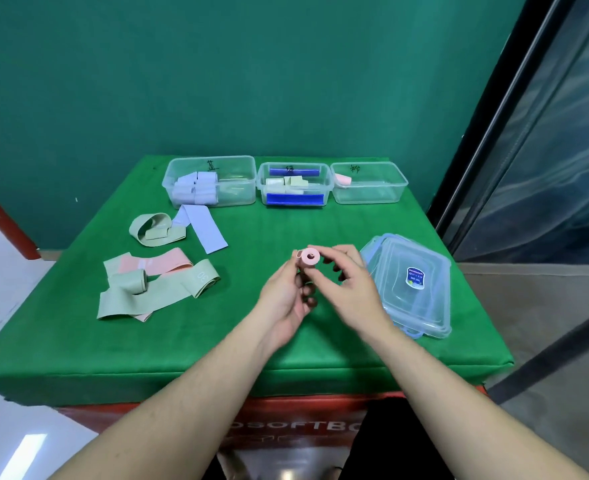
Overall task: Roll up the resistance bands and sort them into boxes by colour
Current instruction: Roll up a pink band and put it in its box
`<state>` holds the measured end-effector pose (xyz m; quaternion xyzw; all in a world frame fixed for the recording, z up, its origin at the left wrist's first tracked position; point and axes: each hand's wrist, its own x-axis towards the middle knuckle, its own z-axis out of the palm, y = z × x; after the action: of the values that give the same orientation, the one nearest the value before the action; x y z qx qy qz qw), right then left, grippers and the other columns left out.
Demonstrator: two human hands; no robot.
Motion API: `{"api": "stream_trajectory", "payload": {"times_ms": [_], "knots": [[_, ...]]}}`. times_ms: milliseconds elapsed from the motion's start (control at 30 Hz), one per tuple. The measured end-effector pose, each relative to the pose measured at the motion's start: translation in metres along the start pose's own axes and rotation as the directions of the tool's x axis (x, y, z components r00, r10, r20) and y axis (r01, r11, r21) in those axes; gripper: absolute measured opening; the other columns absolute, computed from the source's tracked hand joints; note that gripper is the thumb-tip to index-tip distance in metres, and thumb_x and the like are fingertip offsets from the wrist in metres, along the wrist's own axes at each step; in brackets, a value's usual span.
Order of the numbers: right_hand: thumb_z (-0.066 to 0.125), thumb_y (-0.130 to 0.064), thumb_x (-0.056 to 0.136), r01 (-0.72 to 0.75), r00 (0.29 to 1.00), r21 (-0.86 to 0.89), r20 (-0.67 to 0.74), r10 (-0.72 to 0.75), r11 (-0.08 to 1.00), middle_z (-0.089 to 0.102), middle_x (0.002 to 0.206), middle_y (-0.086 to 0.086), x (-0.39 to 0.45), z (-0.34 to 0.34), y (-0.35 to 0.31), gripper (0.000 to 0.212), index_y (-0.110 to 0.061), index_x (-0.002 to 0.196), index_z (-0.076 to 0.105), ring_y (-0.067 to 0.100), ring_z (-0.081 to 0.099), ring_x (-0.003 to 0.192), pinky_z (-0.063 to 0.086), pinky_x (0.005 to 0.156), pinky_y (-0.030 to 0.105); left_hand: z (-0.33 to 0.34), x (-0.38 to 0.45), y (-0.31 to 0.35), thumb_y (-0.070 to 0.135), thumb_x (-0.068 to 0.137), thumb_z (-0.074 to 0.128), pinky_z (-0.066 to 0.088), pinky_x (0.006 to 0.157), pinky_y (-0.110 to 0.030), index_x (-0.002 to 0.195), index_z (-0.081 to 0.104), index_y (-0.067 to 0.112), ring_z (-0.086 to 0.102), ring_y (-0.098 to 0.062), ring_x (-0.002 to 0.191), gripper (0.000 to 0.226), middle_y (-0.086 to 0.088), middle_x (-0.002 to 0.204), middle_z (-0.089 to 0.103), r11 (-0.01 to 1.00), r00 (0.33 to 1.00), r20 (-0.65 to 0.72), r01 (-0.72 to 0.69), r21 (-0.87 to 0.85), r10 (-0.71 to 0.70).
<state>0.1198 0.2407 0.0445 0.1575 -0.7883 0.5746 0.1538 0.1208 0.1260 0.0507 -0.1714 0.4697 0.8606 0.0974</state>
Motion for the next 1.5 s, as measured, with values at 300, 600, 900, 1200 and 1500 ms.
{"api": "stream_trajectory", "payload": {"times_ms": [300,600,900,1200,1500], "knots": [[0.071,-0.009,0.086,-0.072,0.996,0.145,0.069,0.062,0.987,0.071,0.112,-0.011,0.060,-0.014,0.013,0.031,-0.029,0.110,0.069,0.009,0.064,0.110,0.048,0.101,0.031,0.044,0.049,0.016,0.012,0.089,0.047,0.047,0.077,-0.030,0.098,0.061,0.022,0.067,-0.017,0.083,0.020,-0.003,0.097,0.071,0.996,0.989,0.133,0.062,0.066,-0.070],[0.080,-0.016,0.081,-0.110,0.988,-0.047,0.104,0.115,0.993,0.073,0.101,-0.014,0.160,-0.052,0.063,0.029,-0.035,0.099,0.070,0.002,0.065,0.095,0.049,0.088,0.025,0.061,0.146,0.067,0.020,0.091,0.069,0.053,0.073,-0.025,0.113,0.067,0.012,0.063,-0.014,0.079,0.024,-0.008,0.102,0.070,0.916,0.954,0.206,-0.274,0.293,0.219],[0.075,-0.029,0.085,-0.199,0.968,-0.071,0.143,0.208,0.977,0.074,0.092,-0.017,0.255,-0.094,0.103,0.024,-0.028,0.109,0.073,-0.003,0.063,0.080,0.049,0.079,0.017,0.113,0.238,0.084,0.005,0.085,0.073,0.055,0.085,-0.023,0.106,0.069,0.008,0.065,-0.013,0.081,0.022,-0.008,0.098,0.071,0.921,0.942,0.200,-0.314,0.232,0.271],[0.080,-0.029,0.082,-0.250,0.885,-0.391,0.279,0.373,0.886,0.073,0.087,-0.011,0.335,-0.120,0.154,0.019,-0.022,0.098,0.074,-0.001,0.059,0.067,0.040,0.063,0.013,0.136,0.320,0.090,0.015,0.089,0.069,0.055,0.083,-0.025,0.105,0.069,0.018,0.067,-0.003,0.073,0.017,0.001,0.096,0.071,0.567,0.867,0.319,-0.494,0.659,0.383],[0.076,-0.030,0.083,-0.217,0.825,-0.651,0.277,0.493,0.727,0.064,0.080,-0.005,0.370,-0.103,0.198,0.006,-0.026,0.087,0.075,0.014,0.051,0.076,0.038,0.063,0.024,0.141,0.380,0.118,0.025,0.093,0.043,0.039,0.098,-0.033,0.127,0.061,0.034,0.053,-0.021,0.120,0.040,0.000,0.126,0.064,-0.639,0.784,0.603,-0.391,0.663,0.146]]}}
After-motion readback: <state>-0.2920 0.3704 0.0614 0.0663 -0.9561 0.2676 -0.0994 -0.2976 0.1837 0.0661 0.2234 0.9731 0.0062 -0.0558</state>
